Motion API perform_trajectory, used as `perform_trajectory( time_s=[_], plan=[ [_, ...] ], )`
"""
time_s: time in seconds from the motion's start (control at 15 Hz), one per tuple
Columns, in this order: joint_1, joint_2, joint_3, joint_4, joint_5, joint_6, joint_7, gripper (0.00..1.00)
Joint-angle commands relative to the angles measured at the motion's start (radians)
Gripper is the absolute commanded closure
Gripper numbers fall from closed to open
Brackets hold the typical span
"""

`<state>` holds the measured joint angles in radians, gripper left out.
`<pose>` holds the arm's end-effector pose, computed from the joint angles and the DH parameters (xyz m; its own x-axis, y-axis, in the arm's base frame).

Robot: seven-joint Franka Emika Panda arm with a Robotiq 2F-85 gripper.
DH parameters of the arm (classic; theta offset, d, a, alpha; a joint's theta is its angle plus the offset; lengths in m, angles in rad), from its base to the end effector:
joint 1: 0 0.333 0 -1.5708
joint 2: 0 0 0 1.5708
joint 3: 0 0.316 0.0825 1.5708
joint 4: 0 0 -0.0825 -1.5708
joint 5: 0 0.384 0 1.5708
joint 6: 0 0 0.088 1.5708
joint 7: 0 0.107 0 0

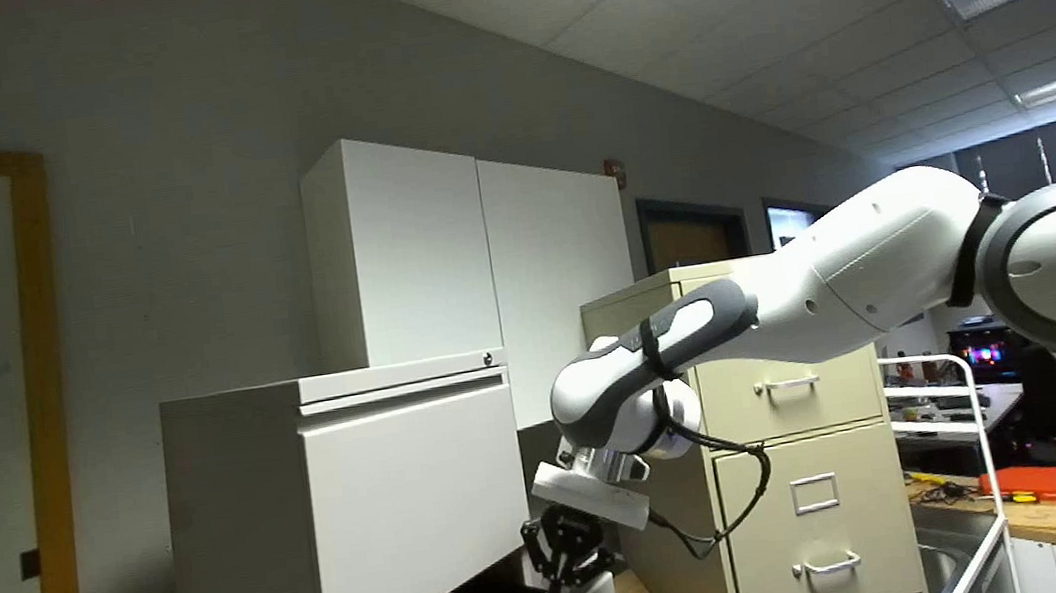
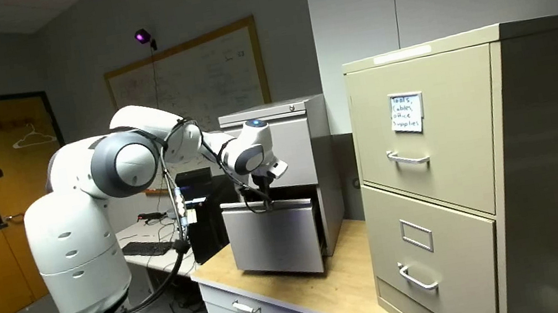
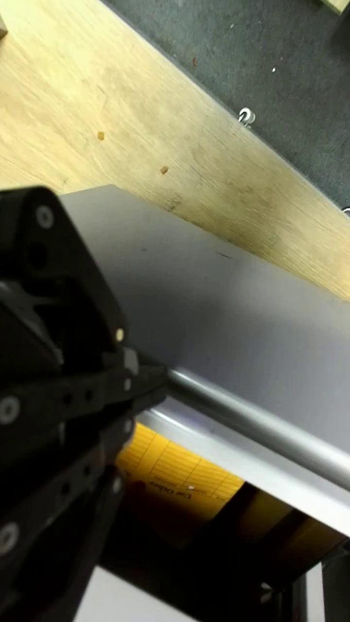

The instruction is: Close the bottom drawer of the file cabinet

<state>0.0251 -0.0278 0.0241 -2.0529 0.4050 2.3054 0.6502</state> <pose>0.5687 0.0362 0.4798 0.6782 -0.7342 -0.0324 -0.6760 -0.6059 -0.4194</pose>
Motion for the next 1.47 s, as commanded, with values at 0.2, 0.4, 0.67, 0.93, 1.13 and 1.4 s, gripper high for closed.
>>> perform_trajectory(
  time_s=[0.2, 0.4, 0.67, 0.93, 1.13, 1.4],
  plan=[
    [-0.018, 0.063, -0.019, -0.090, 0.015, 0.005, -0.021, 1.00],
    [-0.015, 0.091, -0.015, -0.081, 0.028, 0.017, -0.022, 1.00],
    [-0.005, 0.105, -0.002, -0.015, 0.104, 0.052, -0.022, 1.00],
    [0.024, 0.141, 0.025, 0.102, 0.146, 0.076, -0.012, 1.00],
    [0.052, 0.214, 0.047, 0.209, 0.117, 0.079, 0.014, 1.00],
    [0.080, 0.306, 0.057, 0.323, 0.086, 0.073, 0.021, 1.00]
  ],
)
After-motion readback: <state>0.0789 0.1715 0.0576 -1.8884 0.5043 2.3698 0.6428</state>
